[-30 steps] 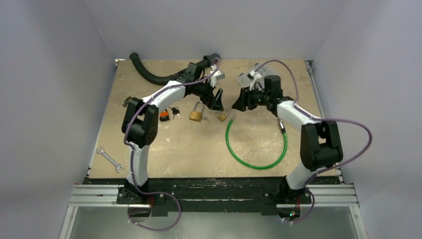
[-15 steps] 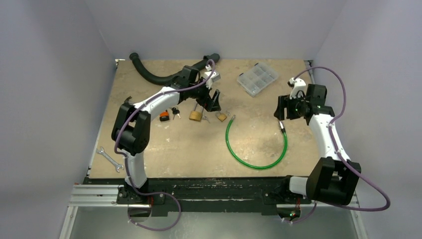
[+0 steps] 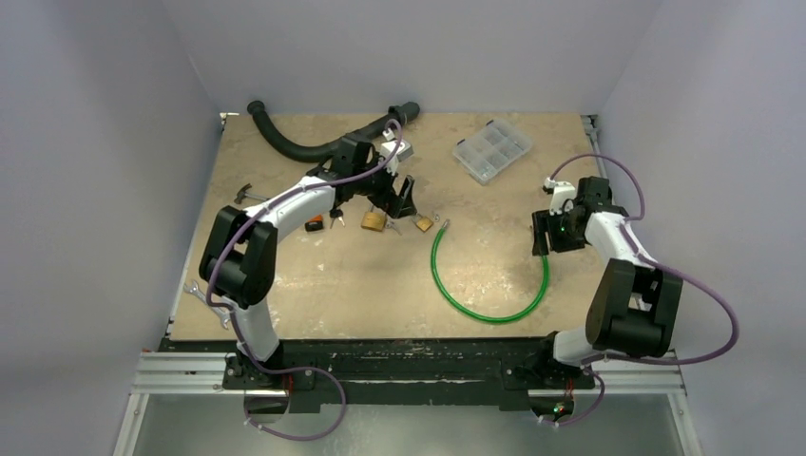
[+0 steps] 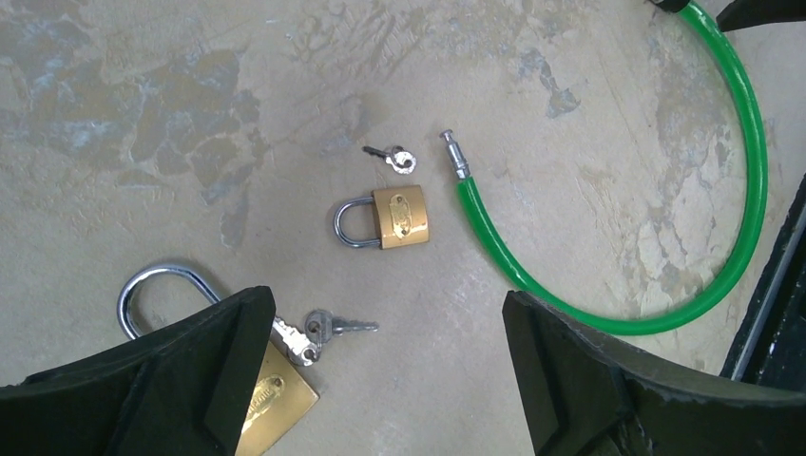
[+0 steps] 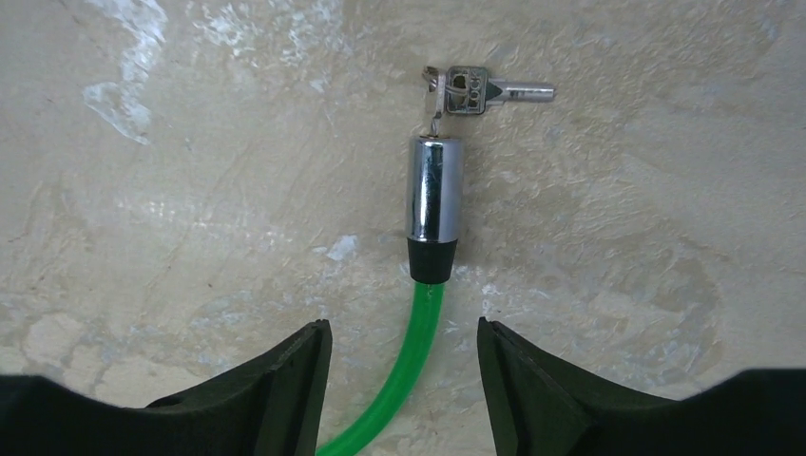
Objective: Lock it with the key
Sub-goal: Pick up the lock from the center of the board.
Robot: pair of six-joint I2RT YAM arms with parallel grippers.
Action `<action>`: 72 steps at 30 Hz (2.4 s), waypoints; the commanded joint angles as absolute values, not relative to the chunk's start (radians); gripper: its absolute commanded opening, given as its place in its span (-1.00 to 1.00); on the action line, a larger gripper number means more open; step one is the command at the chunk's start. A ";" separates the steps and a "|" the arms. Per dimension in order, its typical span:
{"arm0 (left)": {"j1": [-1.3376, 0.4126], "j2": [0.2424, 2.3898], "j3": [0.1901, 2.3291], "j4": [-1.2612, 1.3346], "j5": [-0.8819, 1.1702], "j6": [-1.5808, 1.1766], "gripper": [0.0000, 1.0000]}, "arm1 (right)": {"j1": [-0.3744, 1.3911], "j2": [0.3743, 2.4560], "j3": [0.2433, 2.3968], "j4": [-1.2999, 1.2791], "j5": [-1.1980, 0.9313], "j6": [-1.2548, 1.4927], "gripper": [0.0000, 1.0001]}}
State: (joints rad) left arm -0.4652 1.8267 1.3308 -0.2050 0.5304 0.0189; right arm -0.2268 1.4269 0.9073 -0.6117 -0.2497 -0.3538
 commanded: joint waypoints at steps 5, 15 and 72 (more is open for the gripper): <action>-0.498 1.753 1.253 -0.146 0.525 -0.025 1.00 | -0.230 1.520 0.915 -0.592 -0.201 -0.413 0.25; -0.538 1.769 1.238 -0.112 0.513 -0.065 1.00 | -0.230 1.596 0.887 -0.548 -0.148 -0.424 0.13; -0.942 1.921 1.342 0.033 0.267 -0.271 -1.00 | -0.228 1.318 0.914 -0.496 -0.460 -0.312 -1.00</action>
State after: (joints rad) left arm -0.9306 2.0232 1.3331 -0.0608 0.1268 -0.2703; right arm -0.2295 1.3521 0.8619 -0.5354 -0.3351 -0.3565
